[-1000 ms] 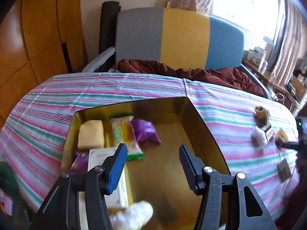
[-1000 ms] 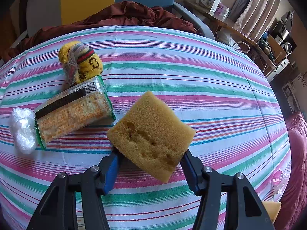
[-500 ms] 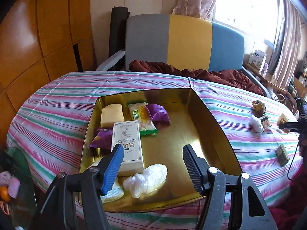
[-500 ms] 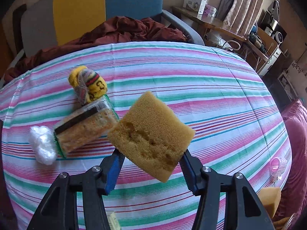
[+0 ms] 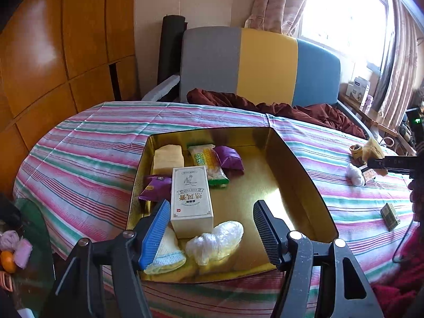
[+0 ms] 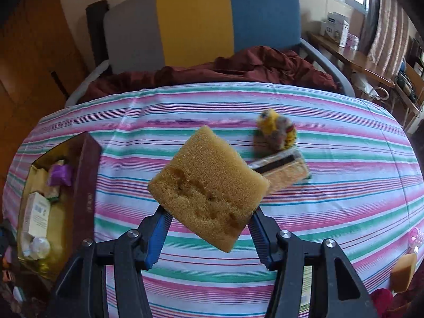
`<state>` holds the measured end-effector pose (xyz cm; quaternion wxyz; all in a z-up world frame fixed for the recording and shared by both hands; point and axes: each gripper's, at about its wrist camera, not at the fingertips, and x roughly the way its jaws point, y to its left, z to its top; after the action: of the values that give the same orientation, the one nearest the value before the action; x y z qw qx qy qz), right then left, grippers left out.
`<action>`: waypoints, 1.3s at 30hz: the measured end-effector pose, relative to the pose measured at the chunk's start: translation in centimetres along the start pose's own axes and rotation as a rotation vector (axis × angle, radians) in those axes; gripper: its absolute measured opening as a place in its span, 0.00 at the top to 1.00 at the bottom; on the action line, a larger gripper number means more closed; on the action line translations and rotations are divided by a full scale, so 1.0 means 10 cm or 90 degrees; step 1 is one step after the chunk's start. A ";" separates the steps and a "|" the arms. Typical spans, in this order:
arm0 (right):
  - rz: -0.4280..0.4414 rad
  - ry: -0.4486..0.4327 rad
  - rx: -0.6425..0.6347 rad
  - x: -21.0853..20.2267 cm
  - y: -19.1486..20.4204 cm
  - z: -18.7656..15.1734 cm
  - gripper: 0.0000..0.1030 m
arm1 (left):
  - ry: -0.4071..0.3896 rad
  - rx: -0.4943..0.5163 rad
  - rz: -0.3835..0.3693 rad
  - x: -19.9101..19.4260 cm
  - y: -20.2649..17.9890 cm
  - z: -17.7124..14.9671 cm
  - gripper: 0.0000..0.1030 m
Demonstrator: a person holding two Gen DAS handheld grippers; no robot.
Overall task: Organize objects
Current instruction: 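Carry the yellow sponge into the gold tray and open the right tool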
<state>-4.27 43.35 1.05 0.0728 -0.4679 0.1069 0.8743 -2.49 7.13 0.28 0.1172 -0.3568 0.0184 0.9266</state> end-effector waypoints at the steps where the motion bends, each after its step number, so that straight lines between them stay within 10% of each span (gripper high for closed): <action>1: 0.016 -0.001 -0.011 -0.02 0.15 0.00 0.44 | 0.000 -0.003 0.000 0.00 0.01 -0.01 0.36; 18: 0.186 0.111 -0.132 0.45 2.10 -0.31 0.43 | -0.008 -0.085 0.050 -0.11 0.62 -0.12 0.35; 27: 0.264 0.195 -0.044 0.97 2.35 -0.32 0.26 | 0.006 -0.125 0.072 -0.06 0.92 -0.24 0.35; 39: 0.250 0.125 -0.080 0.66 2.35 -0.37 0.18 | 0.006 -0.116 0.075 -0.03 0.91 -0.25 0.35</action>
<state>-10.28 19.82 -3.65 -0.1385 -0.5248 0.1480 0.8268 -2.68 -2.05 -1.85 0.0299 -0.3683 -0.0445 0.9282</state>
